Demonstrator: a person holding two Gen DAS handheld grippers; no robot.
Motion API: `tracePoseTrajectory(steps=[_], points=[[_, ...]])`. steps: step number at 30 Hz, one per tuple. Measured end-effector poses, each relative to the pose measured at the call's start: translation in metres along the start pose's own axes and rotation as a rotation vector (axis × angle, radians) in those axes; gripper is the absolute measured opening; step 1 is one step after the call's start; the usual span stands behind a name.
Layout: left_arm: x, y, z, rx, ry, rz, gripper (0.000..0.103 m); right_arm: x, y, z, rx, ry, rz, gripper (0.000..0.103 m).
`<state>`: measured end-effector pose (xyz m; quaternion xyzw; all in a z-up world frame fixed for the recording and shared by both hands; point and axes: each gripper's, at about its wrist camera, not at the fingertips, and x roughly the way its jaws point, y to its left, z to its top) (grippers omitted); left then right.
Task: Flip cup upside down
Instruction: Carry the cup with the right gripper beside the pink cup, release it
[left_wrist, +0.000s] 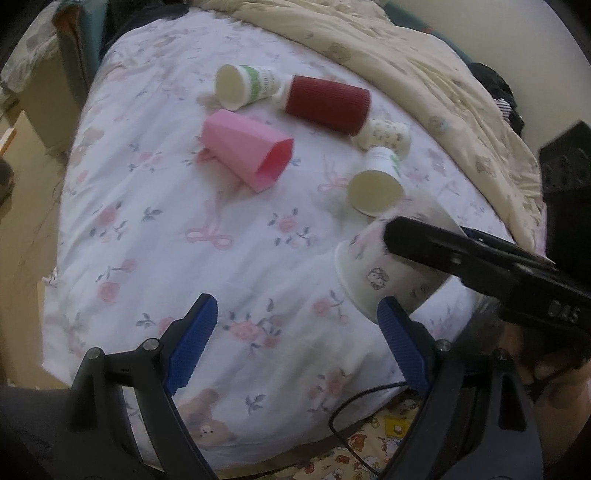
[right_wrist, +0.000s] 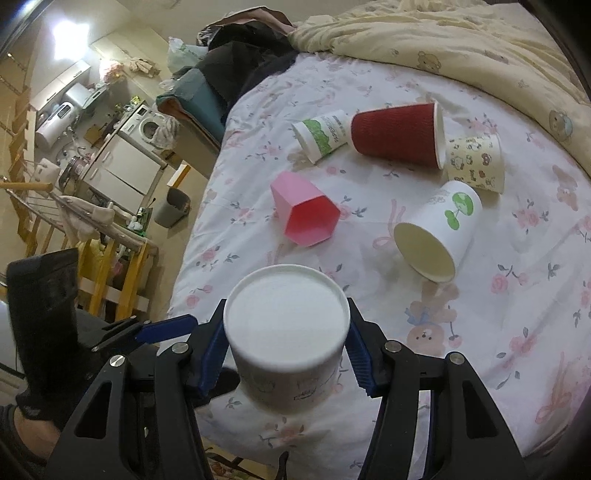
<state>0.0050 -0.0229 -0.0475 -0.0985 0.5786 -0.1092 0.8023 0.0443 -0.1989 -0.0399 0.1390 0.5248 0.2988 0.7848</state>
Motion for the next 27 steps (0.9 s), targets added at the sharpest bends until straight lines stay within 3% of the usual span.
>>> tracePoseTrajectory(steps=[6, 12, 18, 20, 22, 27], points=[[-0.003, 0.005, 0.001, -0.006, -0.011, 0.034, 0.086, 0.0, 0.003, -0.001, -0.014, 0.01, 0.001, 0.059], [-0.021, 0.026, 0.003, -0.044, -0.088, 0.167, 0.086, 0.002, 0.003, 0.015, -0.064, 0.014, -0.095, 0.059], [-0.029, 0.053, 0.004, -0.135, -0.099, 0.205, 0.087, 0.044, 0.008, 0.041, -0.157, 0.072, -0.203, 0.059], [-0.031, 0.057, 0.002, -0.141, -0.104, 0.211, 0.091, 0.061, 0.009, 0.045, -0.18, 0.079, -0.23, 0.059], [-0.033, 0.061, 0.001, -0.149, -0.104, 0.203, 0.103, 0.08, 0.009, 0.047, -0.186, 0.092, -0.247, 0.059], [-0.036, 0.061, -0.003, -0.127, -0.113, 0.232, 0.103, 0.114, 0.017, 0.049, -0.256, 0.117, -0.324, 0.06]])
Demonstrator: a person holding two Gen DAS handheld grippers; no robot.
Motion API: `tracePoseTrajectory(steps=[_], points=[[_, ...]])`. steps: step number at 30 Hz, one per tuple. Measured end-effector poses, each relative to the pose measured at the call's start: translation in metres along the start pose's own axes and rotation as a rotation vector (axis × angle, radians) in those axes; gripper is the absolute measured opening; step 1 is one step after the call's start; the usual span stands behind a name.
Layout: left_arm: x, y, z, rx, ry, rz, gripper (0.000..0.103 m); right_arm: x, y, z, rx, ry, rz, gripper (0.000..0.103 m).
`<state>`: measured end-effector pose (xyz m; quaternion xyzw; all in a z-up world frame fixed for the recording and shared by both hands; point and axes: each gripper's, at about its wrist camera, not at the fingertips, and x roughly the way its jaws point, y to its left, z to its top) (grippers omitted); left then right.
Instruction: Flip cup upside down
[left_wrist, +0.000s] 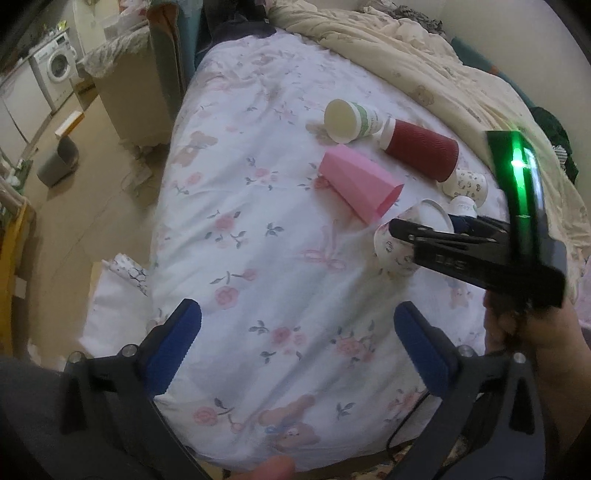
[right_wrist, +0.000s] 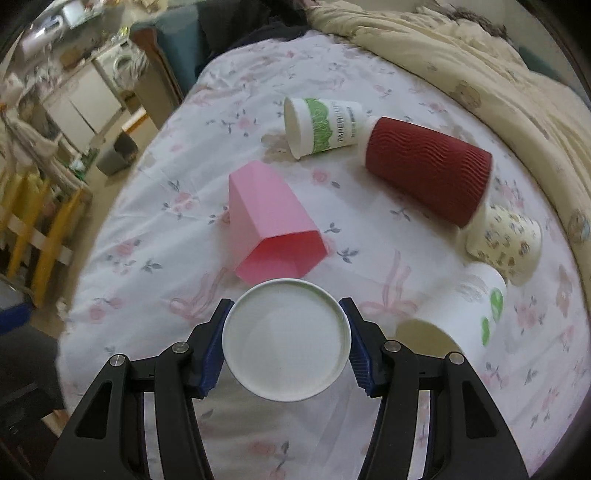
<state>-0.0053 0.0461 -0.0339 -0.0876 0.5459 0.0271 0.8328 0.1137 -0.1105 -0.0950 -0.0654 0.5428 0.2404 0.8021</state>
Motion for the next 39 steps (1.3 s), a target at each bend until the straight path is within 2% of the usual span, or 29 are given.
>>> tracePoseTrajectory(steps=[3, 8, 9, 10, 12, 18, 24, 26, 27, 29, 34, 39], points=[[-0.001, 0.0, -0.001, 0.014, 0.0, -0.025, 0.103, 0.011, 0.002, 0.0, 0.009, 0.02, 0.007, 0.06], [0.001, -0.002, -0.001, 0.02, 0.013, -0.024, 0.103, 0.019, 0.005, -0.005, 0.011, 0.032, 0.0, 0.063], [0.001, -0.001, -0.001, 0.015, 0.015, -0.03, 0.103, 0.02, 0.004, -0.005, 0.016, 0.043, 0.009, 0.07], [0.001, -0.002, 0.0, 0.014, 0.015, -0.031, 0.103, 0.021, 0.003, -0.005, 0.023, 0.051, 0.017, 0.083], [0.001, -0.003, 0.0, 0.018, 0.013, -0.03, 0.103, 0.019, -0.001, -0.006, 0.048, 0.047, 0.03, 0.094], [-0.001, -0.011, 0.0, 0.048, 0.002, -0.032, 0.103, 0.002, -0.008, -0.008, 0.095, 0.028, 0.074, 0.094], [-0.002, -0.015, 0.0, 0.042, 0.017, -0.08, 0.103, -0.056, -0.025, -0.022, 0.151, -0.057, 0.1, 0.094], [-0.004, -0.018, -0.001, 0.042, 0.018, -0.099, 0.103, -0.08, -0.031, -0.033, 0.173, -0.101, 0.087, 0.098], [-0.004, -0.019, -0.001, 0.043, 0.018, -0.104, 0.103, -0.089, -0.034, -0.038, 0.184, -0.117, 0.082, 0.103], [-0.008, -0.023, -0.002, 0.051, 0.01, -0.115, 0.103, -0.107, -0.037, -0.052, 0.213, -0.148, 0.081, 0.103], [-0.021, -0.03, -0.006, 0.098, -0.062, -0.063, 0.103, -0.134, -0.033, -0.084, 0.259, -0.203, 0.042, 0.103], [-0.032, -0.023, -0.014, 0.061, -0.136, 0.013, 0.103, -0.146, -0.025, -0.109, 0.267, -0.269, -0.02, 0.103]])
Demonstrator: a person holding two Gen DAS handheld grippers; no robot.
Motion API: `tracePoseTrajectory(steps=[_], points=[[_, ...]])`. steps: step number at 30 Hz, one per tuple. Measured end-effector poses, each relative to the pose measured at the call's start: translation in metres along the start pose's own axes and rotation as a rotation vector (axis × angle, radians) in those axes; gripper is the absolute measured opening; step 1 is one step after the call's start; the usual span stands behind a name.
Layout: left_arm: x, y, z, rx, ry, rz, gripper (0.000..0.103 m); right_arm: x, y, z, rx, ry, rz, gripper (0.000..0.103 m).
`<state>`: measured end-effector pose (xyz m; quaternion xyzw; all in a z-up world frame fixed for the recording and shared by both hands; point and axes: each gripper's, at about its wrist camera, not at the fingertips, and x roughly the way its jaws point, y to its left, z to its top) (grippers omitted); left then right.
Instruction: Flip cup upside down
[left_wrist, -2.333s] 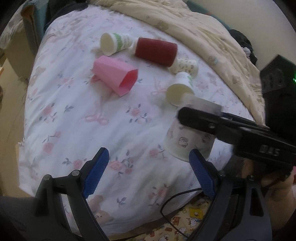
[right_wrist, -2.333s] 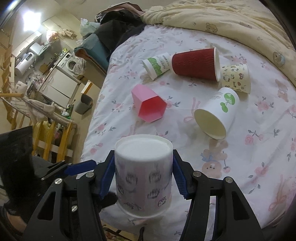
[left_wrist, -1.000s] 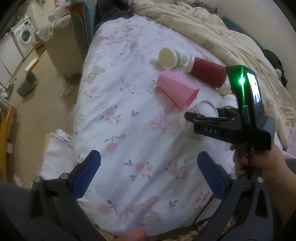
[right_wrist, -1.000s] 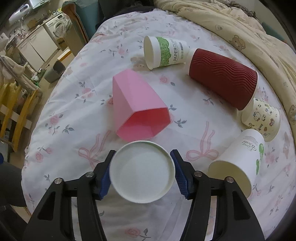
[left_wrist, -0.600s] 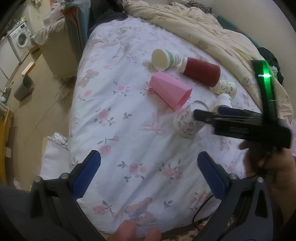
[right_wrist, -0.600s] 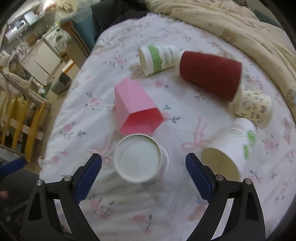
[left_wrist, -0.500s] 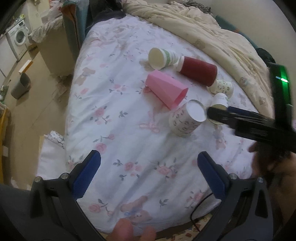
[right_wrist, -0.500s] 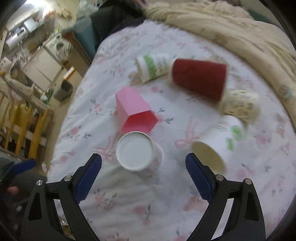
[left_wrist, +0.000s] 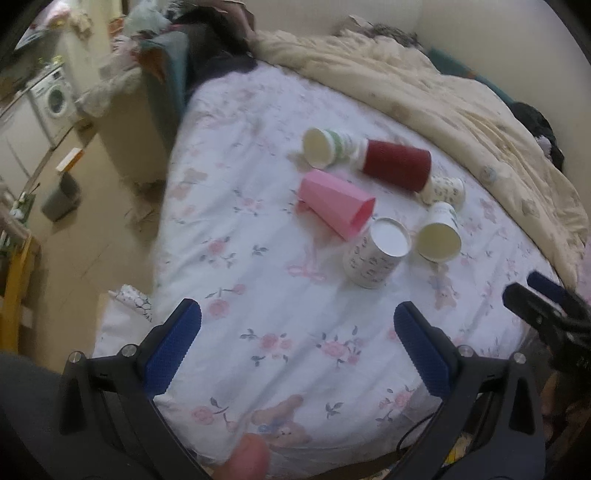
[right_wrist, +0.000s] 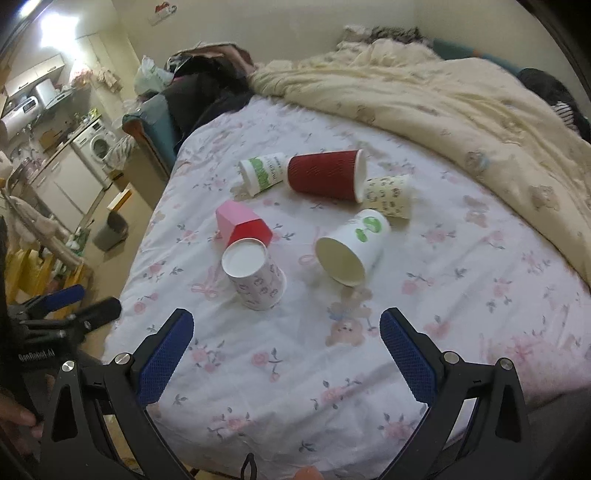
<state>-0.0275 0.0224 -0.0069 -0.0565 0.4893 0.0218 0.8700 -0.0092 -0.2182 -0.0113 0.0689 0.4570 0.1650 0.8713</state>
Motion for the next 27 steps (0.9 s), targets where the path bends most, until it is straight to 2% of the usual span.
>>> tracePoseTrajectory(steps=[3, 8, 20, 27], points=[[-0.006, -0.001, -0.005, 0.002, -0.042, 0.019, 0.103, -0.005, -0.001, -0.015, 0.023, -0.04, -0.008, 0.103], [-0.012, -0.016, -0.011, 0.054, -0.106, 0.057, 0.103, -0.001, 0.009, -0.025, -0.026, -0.034, -0.011, 0.103], [-0.001, -0.021, -0.016, 0.05, -0.068, 0.026, 0.103, -0.001, -0.003, -0.022, 0.011, -0.057, -0.047, 0.103], [-0.002, -0.023, -0.016, 0.053, -0.074, 0.021, 0.103, 0.001, -0.005, -0.021, 0.026, -0.057, -0.043, 0.103]])
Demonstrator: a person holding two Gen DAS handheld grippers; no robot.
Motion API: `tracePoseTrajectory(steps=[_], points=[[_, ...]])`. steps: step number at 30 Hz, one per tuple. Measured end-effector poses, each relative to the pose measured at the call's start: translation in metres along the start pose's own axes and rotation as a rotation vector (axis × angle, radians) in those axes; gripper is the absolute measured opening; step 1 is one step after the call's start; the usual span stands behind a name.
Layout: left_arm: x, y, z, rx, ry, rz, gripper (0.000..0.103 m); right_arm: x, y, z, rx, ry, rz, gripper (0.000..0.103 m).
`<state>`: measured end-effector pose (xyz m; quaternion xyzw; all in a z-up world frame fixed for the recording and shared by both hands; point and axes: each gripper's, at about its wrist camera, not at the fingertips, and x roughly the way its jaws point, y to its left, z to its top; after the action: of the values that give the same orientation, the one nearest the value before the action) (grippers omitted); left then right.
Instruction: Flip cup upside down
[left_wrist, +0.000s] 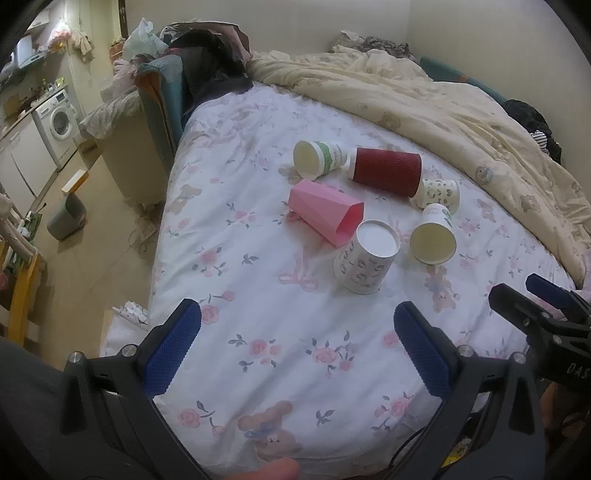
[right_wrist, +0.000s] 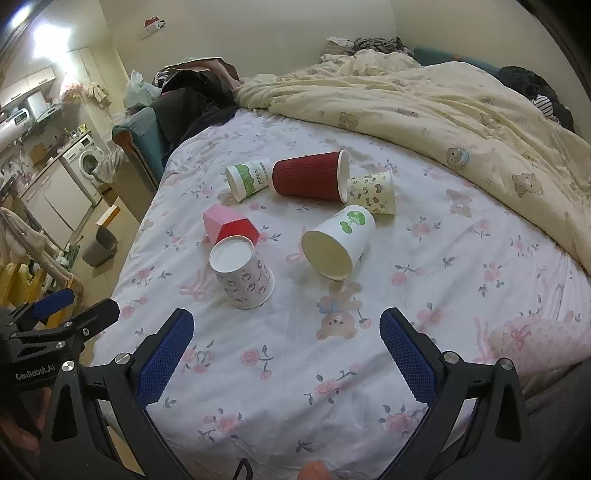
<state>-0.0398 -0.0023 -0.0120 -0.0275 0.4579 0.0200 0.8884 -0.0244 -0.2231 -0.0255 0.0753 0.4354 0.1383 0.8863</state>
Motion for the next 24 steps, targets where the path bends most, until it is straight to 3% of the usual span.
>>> tracePoseTrajectory(steps=[24], points=[[-0.0021, 0.0022, 0.0012, -0.009, -0.011, 0.012, 0.103, -0.0007, 0.0002, 0.0025, -0.007, -0.007, -0.006, 0.103]])
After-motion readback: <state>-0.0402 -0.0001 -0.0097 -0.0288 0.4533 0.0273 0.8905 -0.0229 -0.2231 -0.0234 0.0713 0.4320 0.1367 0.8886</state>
